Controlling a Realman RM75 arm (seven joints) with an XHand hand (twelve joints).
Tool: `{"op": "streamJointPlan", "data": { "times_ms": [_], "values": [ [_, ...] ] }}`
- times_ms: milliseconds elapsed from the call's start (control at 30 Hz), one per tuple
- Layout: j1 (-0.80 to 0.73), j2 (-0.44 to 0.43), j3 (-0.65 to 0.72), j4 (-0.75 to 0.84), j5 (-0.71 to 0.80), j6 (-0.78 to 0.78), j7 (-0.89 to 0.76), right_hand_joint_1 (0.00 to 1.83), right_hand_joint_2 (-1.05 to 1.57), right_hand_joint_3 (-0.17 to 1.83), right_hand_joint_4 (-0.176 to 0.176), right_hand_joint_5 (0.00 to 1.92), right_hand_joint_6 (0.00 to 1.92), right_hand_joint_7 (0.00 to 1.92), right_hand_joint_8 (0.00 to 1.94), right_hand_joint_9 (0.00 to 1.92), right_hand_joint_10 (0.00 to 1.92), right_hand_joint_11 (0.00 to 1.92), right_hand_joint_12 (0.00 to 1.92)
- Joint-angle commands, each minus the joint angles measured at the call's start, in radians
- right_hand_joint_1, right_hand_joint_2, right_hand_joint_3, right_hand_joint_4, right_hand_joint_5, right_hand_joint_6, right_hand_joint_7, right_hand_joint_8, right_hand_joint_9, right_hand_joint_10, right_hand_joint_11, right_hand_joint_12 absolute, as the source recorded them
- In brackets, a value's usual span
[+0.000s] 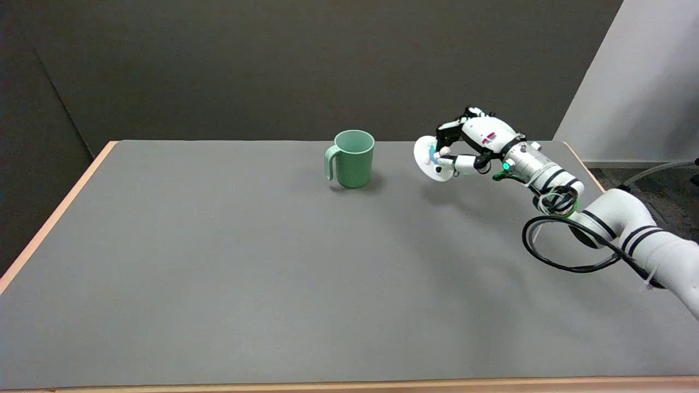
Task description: Place the white cup lid onto the cup.
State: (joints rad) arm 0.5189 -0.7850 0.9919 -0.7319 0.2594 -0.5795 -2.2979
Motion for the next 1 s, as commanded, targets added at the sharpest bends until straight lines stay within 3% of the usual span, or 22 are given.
{"op": "streamJointPlan", "data": {
  "times_ms": [33,433,1000],
  "values": [
    [0.103,-0.001,-0.055,-0.059,-0.109,0.018,0.026,0.94,1.13,0.15,0.176,0.79,1.27,0.82,0.62,0.50,1.02,0.00,1.42],
    [0.206,-0.019,-0.139,-0.056,-0.111,0.023,0.043,0.95,1.10,0.20,0.176,0.82,1.23,0.85,0.61,0.54,1.04,0.00,1.56],
    [0.304,-0.065,-0.259,-0.091,-0.122,0.088,0.036,0.95,1.09,0.21,0.176,0.83,1.22,0.84,0.61,0.56,1.04,0.04,1.57]
  ]
}}
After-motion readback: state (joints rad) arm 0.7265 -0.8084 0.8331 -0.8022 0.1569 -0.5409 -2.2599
